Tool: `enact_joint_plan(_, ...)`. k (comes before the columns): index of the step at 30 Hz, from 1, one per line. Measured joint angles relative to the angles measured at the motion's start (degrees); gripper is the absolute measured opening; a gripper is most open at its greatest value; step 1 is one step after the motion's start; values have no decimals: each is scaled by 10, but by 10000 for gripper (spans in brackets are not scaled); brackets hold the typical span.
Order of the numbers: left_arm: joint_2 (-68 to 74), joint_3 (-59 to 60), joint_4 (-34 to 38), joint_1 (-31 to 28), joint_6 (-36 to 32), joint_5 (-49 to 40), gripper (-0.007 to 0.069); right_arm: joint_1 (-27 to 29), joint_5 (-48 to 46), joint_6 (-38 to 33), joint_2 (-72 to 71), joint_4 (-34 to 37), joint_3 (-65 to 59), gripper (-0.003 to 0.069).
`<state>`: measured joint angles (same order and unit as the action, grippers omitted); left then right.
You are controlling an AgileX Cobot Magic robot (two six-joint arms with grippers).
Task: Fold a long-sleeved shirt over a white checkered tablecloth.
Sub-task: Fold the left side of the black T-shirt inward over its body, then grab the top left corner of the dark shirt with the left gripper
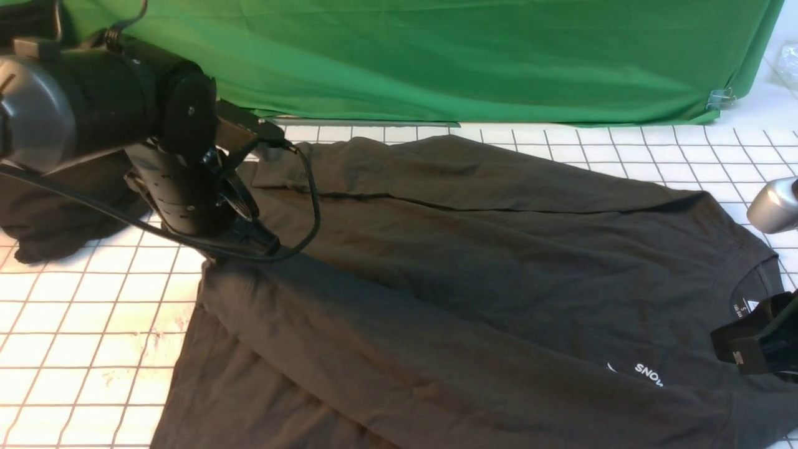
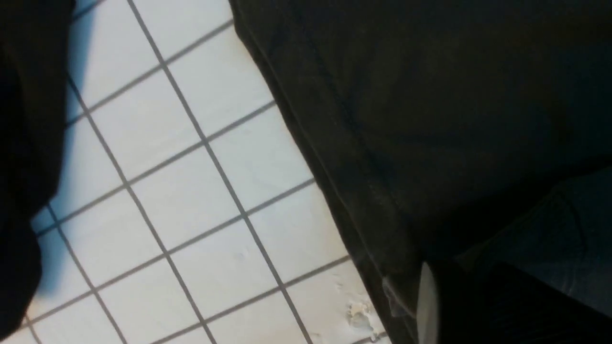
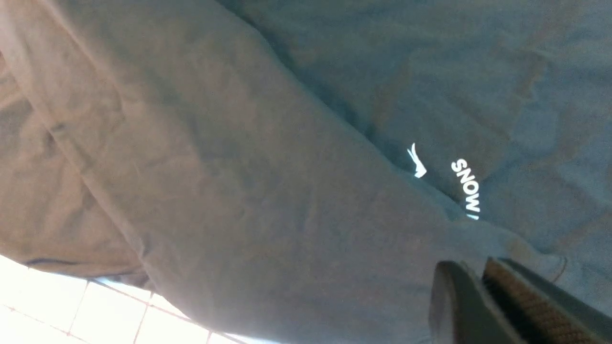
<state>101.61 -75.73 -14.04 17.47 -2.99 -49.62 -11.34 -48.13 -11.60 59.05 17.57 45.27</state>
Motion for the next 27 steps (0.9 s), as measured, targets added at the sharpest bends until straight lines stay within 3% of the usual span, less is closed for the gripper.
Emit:
enact_joint_plan(4, 0, 0, -19, 0, 42, 13, 281, 0, 0, 0, 0, 0, 0, 74)
enact_joint_plan(10, 9, -23, -59, -5, 126, 12, 434, 0, -1, 0, 0, 1, 0, 82)
enact_joint_plan(14, 38, -98, -16, -29, 140, 1, 450, 0, -2, 0, 0, 2, 0, 83)
enact_joint_plan(20, 145, -280, 140, -92, 146, -18, 447, 0, -7, 1, 0, 2, 0, 88)
enact_joint_plan(27, 272, -404, 168, -107, 146, -11, 442, 0, -10, 1, 0, 2, 0, 94)
